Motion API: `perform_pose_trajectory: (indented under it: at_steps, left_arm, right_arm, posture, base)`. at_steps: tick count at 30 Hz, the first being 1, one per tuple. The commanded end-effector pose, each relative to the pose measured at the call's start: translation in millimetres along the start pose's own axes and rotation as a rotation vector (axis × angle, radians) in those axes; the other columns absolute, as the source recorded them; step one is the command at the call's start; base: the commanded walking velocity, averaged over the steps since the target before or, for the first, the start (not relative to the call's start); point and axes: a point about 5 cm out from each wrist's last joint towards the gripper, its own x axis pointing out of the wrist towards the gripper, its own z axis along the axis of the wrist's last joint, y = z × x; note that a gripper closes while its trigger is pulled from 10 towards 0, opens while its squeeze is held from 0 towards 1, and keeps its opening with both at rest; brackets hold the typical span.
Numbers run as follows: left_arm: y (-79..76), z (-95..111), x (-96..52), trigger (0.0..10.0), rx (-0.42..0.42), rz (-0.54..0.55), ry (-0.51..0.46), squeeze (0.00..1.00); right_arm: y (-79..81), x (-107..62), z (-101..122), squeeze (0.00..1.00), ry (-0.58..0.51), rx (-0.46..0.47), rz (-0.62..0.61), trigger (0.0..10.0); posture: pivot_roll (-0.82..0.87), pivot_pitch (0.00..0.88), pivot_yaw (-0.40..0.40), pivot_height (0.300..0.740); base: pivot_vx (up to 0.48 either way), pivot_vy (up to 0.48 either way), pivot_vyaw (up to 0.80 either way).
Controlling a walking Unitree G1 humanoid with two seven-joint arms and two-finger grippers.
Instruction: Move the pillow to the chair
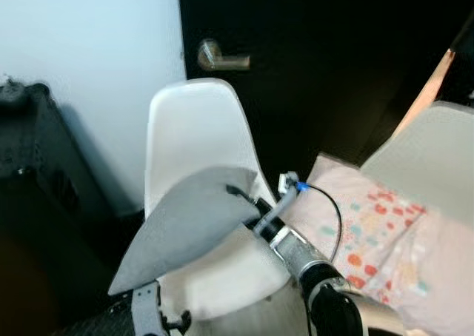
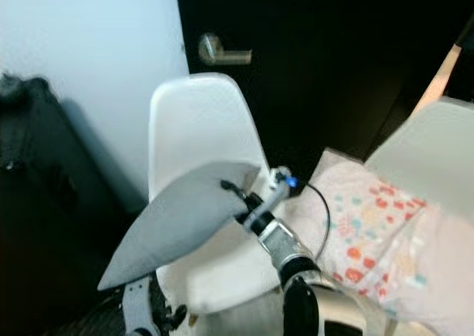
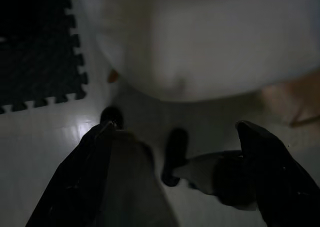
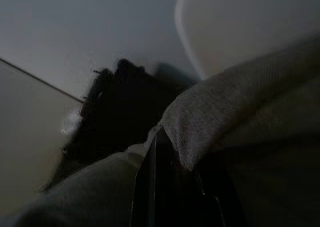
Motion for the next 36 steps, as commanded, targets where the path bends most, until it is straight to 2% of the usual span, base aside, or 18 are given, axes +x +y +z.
perform_pose_trajectory:
  at_steps: [1,2,5,7,9,13,17,18,19,20,24,28,31,32,33,36]
  left_arm:
    - [6.2,-11.6,-4.5,10.0,-0.009,0.02,0.041,0.0]
    - [6.4,-14.9,-5.7,10.0,-0.006,0.018,0.051,0.0]
    - [7.1,-16.9,-6.5,10.0,-0.003,0.019,0.058,0.0]
    - [7.7,-19.3,-7.3,10.0,0.005,0.021,0.07,0.0]
    - [7.8,-20.4,-7.6,10.0,0.006,0.022,0.075,0.0]
    - [6.8,-20.4,-7.4,10.0,0.004,0.023,0.071,0.0]
    - [6.3,-19.7,-7.2,10.0,0.002,0.023,0.064,0.0]
    - [2.3,-12.1,-4.3,10.0,-0.025,0.014,0.02,0.0]
    - [0.1,-7.9,-2.8,10.0,-0.035,0.007,0.0,0.0]
    - [0.1,-7.9,-2.8,10.0,-0.035,0.007,0.0,0.0]
    - [-10.2,13.1,4.5,10.0,-0.026,-0.04,-0.071,0.0]
    - [-13.6,21.3,7.2,10.0,-0.015,-0.057,-0.087,0.0]
    - [-14.0,22.6,7.6,10.0,-0.007,-0.061,-0.085,0.0]
    - [-14.0,21.5,7.5,10.0,0.002,-0.063,-0.077,0.0]
    - [-14.0,21.5,7.5,10.0,0.002,-0.063,-0.077,0.0]
    - [-13.8,14.8,6.1,10.0,0.012,-0.064,-0.054,0.0]
  right_arm:
    - [1.3,2.9,5.9,0.0,-0.043,-0.031,-0.024,10.0]
    - [4.1,8.3,12.2,0.0,-0.058,-0.032,-0.042,10.0]
    - [8.4,13.0,13.0,0.0,-0.037,-0.031,-0.026,10.0]
    - [12.7,17.5,1.1,0.0,0.076,-0.045,-0.014,10.0]
    - [13.1,17.6,-6.6,0.0,0.128,-0.068,-0.018,10.0]
    - [9.1,14.2,-13.3,0.0,0.126,-0.016,-0.055,10.0]
    - [5.2,11.8,-15.4,0.0,0.127,-0.02,-0.099,10.0]
    - [-6.4,4.5,-19.3,0.0,0.144,-0.038,-0.235,10.0]
    - [-10.0,1.5,-20.7,0.0,0.147,-0.029,-0.273,10.0]
    - [-10.0,1.5,-20.7,0.0,0.147,-0.029,-0.273,10.0]
    - [-14.7,-5.1,-29.3,0.0,0.178,-0.026,-0.3,10.0]
    - [-12.4,-4.0,-32.0,0.0,0.167,0.013,-0.279,10.0]
    - [-4.4,2.9,-29.7,0.0,0.147,0.034,-0.206,10.0]
    - [4.6,10.9,-25.1,0.0,0.128,0.036,-0.132,10.0]
    - [4.6,10.9,-25.1,0.0,0.128,0.036,-0.132,10.0]
    - [17.8,22.6,-15.3,0.0,0.098,0.023,-0.039,10.0]
  posture:
    - [-0.01,0.084,-0.03,0.74]
    - [-0.01,0.084,-0.03,0.74]
    - [-0.01,0.084,-0.03,0.74]
    - [-0.02,0.081,-0.036,0.74]
    - [-0.02,0.081,-0.037,0.74]
    - [-0.01,0.081,-0.042,0.725]
    - [-0.01,0.084,-0.043,0.715]
    - [-0.01,0.089,-0.039,0.705]
    - [-0.01,0.089,-0.039,0.7]
    - [-0.01,0.089,-0.039,0.7]
    - [0.0,0.098,-0.033,0.68]
    - [0.0,0.099,-0.031,0.665]
    - [-0.01,0.1,-0.028,0.655]
    - [-0.01,0.101,-0.025,0.645]
    - [-0.01,0.101,-0.025,0.645]
    - [-0.01,0.103,-0.025,0.63]
  base:
    - [0.0,0.0,0.0]
    - [0.0,0.0,0.0]
    - [0.0,0.0,0.0]
    - [0.0,0.0,0.0]
    - [0.0,0.0,0.0]
    - [0.0,0.0,0.0]
    - [0.0,0.0,0.0]
    - [0.0,0.0,0.0]
    - [0.0,0.0,0.0]
    - [0.0,0.0,0.0]
    - [0.0,0.0,0.0]
    - [0.0,0.0,0.0]
    - [0.0,0.0,0.0]
    - [0.0,0.0,0.0]
    - [0.0,0.0,0.0]
    - [0.0,0.0,0.0]
